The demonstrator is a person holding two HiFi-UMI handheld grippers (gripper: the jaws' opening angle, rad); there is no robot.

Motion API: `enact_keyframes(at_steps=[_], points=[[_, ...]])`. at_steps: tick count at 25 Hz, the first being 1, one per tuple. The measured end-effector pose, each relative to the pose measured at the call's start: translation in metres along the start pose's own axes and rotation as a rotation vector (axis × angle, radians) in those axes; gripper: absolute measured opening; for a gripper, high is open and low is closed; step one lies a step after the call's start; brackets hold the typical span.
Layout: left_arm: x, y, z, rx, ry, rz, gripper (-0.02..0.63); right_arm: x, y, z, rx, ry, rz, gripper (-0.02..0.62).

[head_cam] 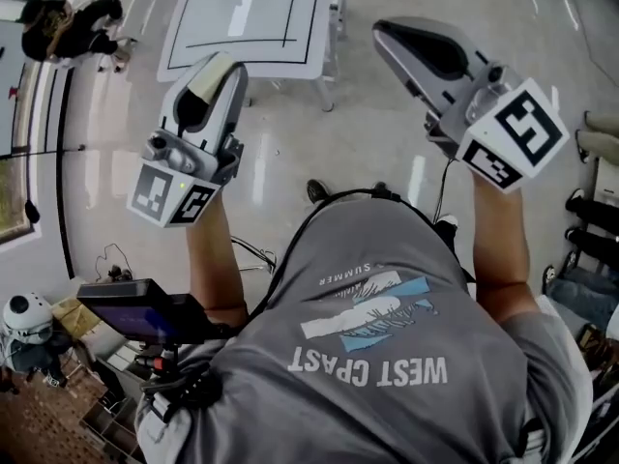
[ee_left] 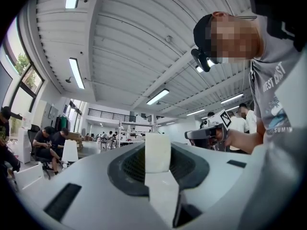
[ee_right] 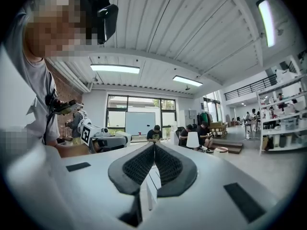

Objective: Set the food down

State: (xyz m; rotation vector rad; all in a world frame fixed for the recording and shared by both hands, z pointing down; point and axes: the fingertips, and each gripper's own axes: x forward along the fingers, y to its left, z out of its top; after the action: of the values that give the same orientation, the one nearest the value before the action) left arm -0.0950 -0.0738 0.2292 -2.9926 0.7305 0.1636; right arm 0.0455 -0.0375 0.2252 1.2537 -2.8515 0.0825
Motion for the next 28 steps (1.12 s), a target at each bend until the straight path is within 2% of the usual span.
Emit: enact_keyframes(at_steps=[7,14,19,23,28], points=[[0.008,0.029,0.006,-0.010,-0.033,-0.083,0.104,0.021,0.001,0.007,-0.012,0.012,-0.078,0.007],[0.008,0.067,0.003,-0.028,-0.061,-0.109,0.104,0.061,-0.003,0.009,-0.014,0.032,-0.093,0.008],[0.008,0.073,0.007,-0.028,-0.060,-0.069,0.104,0.072,-0.010,0.013,-0.008,0.039,-0.048,0.008],[0.047,0.094,0.018,-0.010,-0.049,-0.004,0.104,0.082,-0.059,0.030,0.009,0.027,0.009,0.008],[0.098,0.070,-0.020,0.007,-0.025,0.057,0.104,0.055,-0.116,0.005,-0.017,0.015,0.067,0.008]])
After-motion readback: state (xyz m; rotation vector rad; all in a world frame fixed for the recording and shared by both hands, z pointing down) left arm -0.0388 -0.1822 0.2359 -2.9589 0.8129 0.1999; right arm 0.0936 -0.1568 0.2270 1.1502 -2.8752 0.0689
